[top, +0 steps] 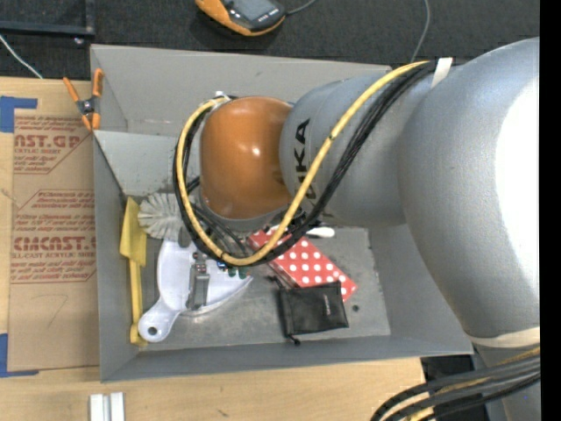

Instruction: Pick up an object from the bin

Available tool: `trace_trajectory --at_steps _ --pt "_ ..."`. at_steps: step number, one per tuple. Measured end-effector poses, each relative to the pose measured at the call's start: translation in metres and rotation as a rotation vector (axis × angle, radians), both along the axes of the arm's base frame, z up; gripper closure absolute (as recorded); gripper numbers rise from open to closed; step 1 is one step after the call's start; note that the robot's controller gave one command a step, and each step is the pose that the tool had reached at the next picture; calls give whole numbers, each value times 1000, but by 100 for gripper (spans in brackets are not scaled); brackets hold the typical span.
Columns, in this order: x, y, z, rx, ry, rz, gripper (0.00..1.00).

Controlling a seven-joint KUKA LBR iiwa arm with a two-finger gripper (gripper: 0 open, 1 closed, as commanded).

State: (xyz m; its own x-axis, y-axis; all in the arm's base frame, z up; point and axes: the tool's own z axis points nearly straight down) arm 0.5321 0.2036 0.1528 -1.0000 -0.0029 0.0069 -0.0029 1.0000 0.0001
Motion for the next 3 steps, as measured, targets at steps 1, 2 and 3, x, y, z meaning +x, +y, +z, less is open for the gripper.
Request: trace_trajectory --at_steps 1,2,3 --pt "2 -1 5 2 -7 -3 0" --pt "-49 -35 -80 3 -8 263 0" --pt "-20 -51 -83 4 -11 347 0"
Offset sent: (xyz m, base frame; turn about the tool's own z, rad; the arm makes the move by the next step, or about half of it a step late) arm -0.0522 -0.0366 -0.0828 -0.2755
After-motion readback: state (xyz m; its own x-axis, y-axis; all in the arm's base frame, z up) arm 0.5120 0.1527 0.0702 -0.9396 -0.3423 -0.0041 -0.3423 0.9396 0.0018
